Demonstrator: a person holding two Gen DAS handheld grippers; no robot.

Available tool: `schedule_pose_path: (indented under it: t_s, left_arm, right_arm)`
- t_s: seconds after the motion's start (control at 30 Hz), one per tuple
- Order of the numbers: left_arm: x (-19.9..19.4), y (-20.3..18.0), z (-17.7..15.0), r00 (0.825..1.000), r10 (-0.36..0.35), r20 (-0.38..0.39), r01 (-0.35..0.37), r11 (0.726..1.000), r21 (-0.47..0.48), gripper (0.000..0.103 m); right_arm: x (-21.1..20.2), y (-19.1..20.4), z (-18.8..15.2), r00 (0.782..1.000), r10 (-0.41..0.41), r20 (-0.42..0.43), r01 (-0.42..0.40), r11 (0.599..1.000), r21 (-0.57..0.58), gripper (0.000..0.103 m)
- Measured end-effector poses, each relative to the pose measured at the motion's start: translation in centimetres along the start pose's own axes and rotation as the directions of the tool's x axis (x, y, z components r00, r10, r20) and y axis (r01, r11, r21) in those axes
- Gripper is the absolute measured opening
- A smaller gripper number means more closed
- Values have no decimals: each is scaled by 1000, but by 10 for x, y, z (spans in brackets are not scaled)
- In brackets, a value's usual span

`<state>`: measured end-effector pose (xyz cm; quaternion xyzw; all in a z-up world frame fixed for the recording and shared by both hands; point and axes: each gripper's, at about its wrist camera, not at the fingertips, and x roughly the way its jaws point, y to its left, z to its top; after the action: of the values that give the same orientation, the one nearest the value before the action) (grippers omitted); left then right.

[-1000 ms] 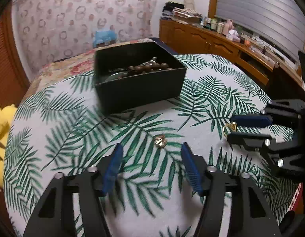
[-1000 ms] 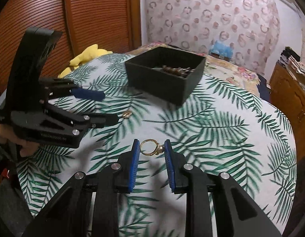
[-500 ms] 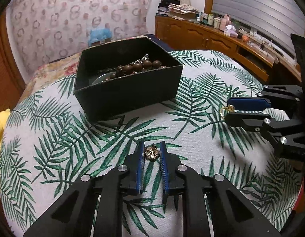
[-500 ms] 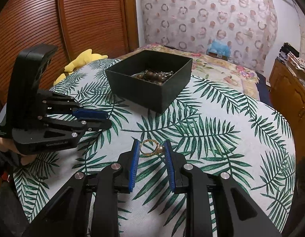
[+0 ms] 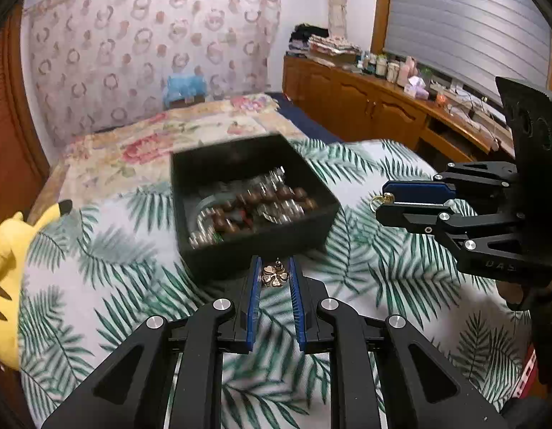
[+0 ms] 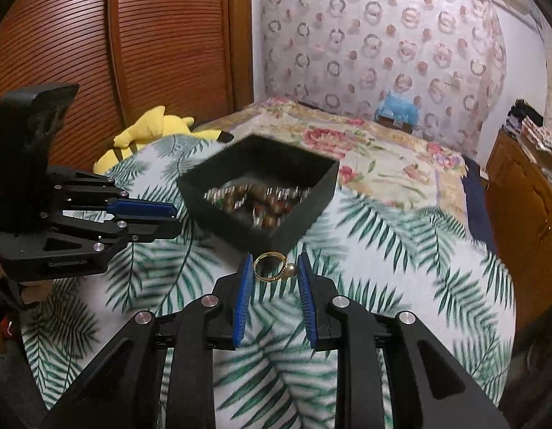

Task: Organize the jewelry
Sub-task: 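Lower the gold ring and charm into the black box and open both grippers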

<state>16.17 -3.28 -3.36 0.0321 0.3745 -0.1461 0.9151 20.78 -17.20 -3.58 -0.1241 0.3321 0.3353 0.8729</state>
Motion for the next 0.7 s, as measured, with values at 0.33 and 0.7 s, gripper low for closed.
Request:
schedule_pose_path:
  t_s: [0.33, 0.7]
  left_arm:
    - [8, 28, 28, 999, 21, 33, -20, 999, -28, 15]
    - [24, 45, 39, 999, 32, 31, -30, 999, -45, 15]
  right_arm:
    - [25, -5, 38, 1000, 5, 15, -4, 999, -36, 28]
    - [58, -17, 63, 1000, 7, 25, -7, 1000, -6, 28]
